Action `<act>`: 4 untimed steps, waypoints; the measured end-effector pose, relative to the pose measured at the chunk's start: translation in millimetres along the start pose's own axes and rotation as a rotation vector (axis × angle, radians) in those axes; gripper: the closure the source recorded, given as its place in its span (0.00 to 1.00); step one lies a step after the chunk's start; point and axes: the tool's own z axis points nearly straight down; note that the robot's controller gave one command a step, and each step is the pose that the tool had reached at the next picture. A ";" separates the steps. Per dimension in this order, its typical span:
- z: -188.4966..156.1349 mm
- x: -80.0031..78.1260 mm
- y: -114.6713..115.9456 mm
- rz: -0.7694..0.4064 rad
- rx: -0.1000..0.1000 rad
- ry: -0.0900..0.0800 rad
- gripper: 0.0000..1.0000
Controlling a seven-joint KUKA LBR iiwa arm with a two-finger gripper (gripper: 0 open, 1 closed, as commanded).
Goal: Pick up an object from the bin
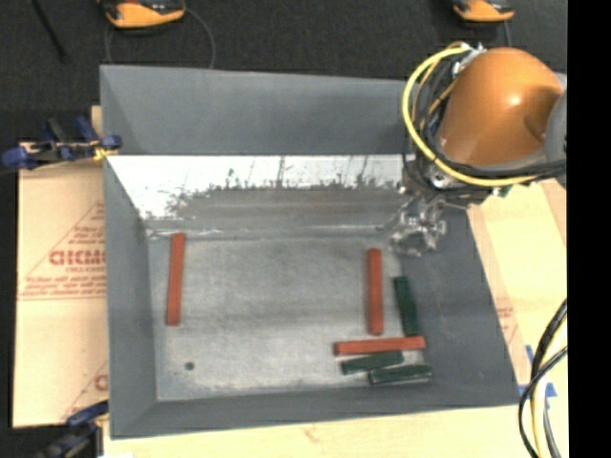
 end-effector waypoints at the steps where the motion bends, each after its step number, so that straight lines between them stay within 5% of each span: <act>1: -2.3 1.8 -1.2 0.004 0.004 0.001 0.00; 2: 37.2 53.6 29.6 -0.031 0.000 0.001 0.00; 3: 94.0 37.0 29.3 -0.320 0.011 -0.004 0.00; 4: 94.9 36.2 29.6 -0.318 0.009 -0.006 1.00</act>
Offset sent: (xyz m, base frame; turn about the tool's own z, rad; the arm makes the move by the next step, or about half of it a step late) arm 0.0000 0.0000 0.0000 0.0000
